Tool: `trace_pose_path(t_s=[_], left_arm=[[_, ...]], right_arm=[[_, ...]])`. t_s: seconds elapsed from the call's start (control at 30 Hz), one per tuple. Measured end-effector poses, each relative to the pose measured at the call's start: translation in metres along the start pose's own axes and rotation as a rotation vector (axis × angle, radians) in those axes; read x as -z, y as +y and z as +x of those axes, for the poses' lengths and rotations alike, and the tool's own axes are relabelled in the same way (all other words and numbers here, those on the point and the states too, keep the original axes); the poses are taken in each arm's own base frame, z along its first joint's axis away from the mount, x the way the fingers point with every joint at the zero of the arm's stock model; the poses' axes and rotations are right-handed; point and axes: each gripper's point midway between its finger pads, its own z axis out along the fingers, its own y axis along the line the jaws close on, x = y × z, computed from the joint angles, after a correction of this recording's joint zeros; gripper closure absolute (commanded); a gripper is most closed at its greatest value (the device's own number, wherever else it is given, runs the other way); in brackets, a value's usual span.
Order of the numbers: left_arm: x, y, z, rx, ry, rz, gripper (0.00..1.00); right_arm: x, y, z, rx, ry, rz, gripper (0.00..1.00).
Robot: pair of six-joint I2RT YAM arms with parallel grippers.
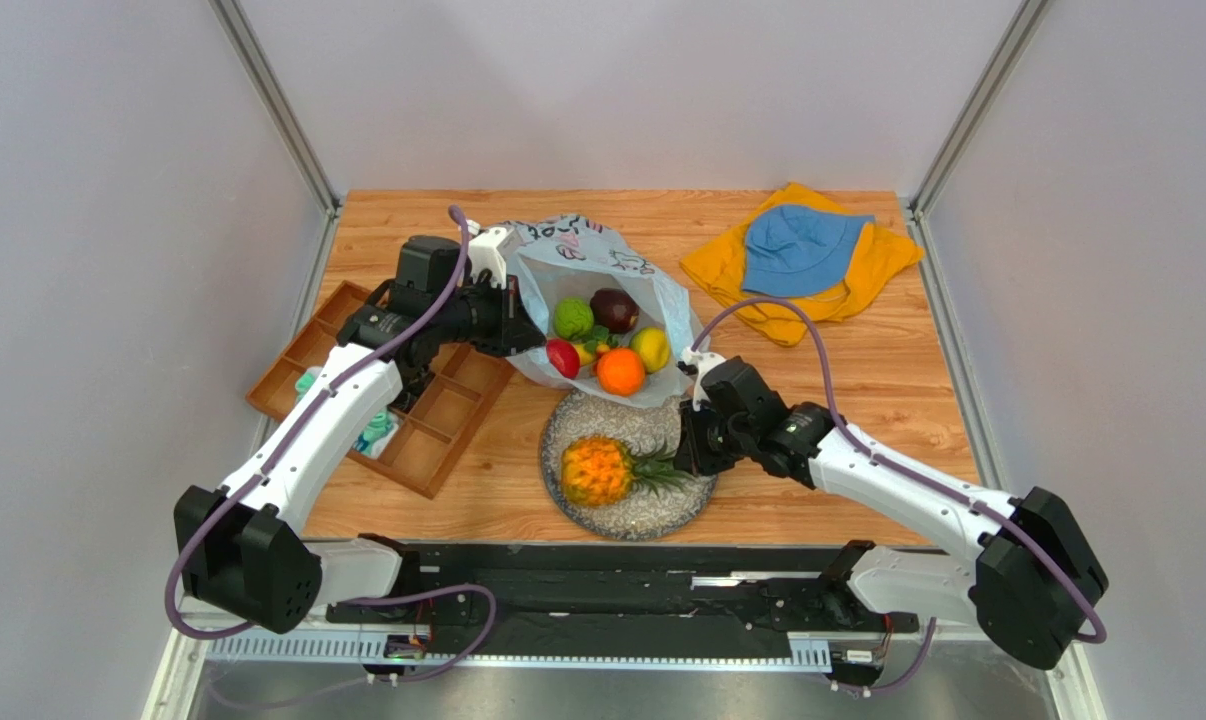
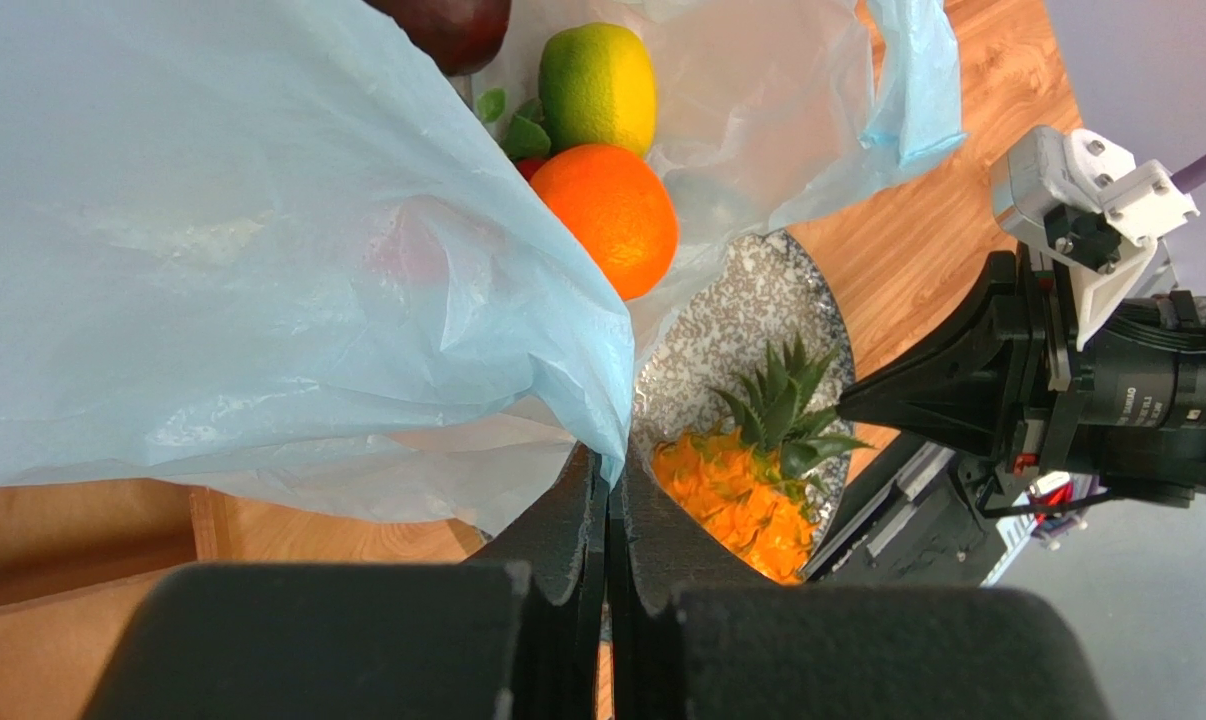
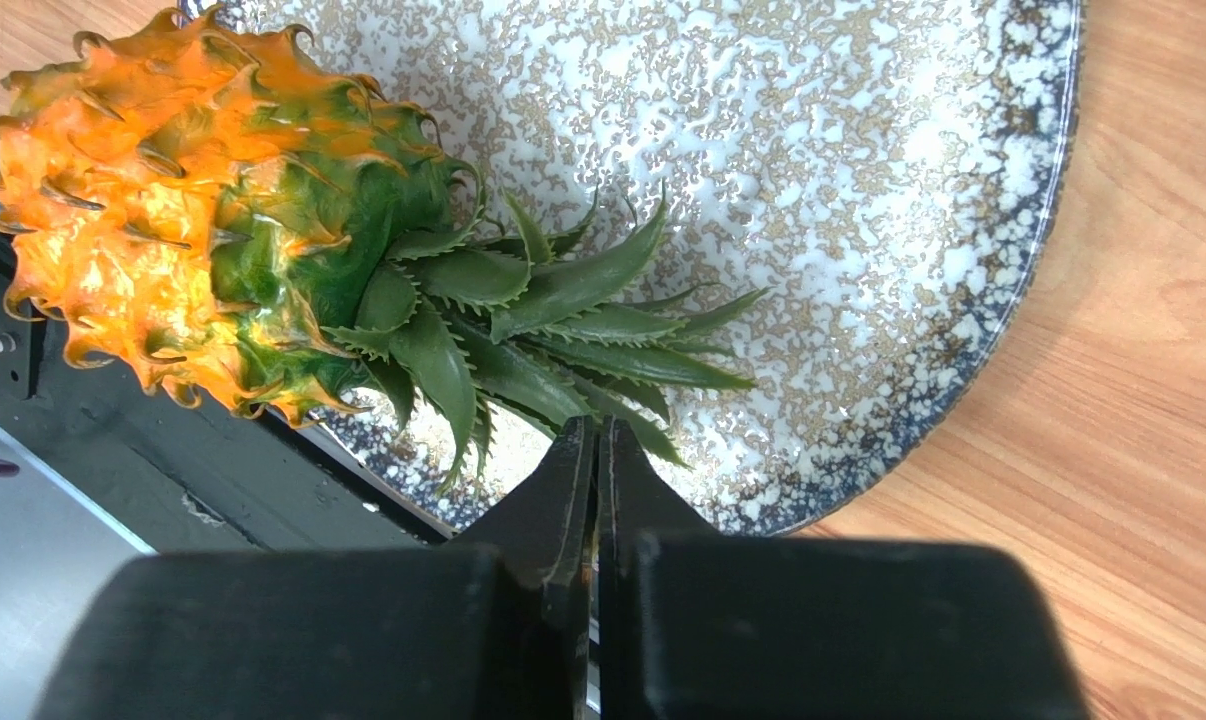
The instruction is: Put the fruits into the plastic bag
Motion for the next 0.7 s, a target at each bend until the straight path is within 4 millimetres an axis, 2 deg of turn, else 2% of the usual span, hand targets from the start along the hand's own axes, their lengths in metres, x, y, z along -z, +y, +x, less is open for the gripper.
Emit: trace_pose_path(t_s=[0.3,0.6,0.7], left_arm=[[0.0,0.0,0.0,0.0,0.0,0.0,1.0],[0.0,0.0,0.0,-0.001,0.001,0.0,1.0],[0.0,0.0,0.0,-0.001,0.001,0.0,1.0]], right_arm=[[0.015,0.005,-0.012,-0.007,-0.031,-0.005,1.0],[0.065,0.038,-0.072,0.006,-0.235,-0.084,1.0],[0.071,0.044,-0.085,0.009,-0.278,-0.101,1.0]])
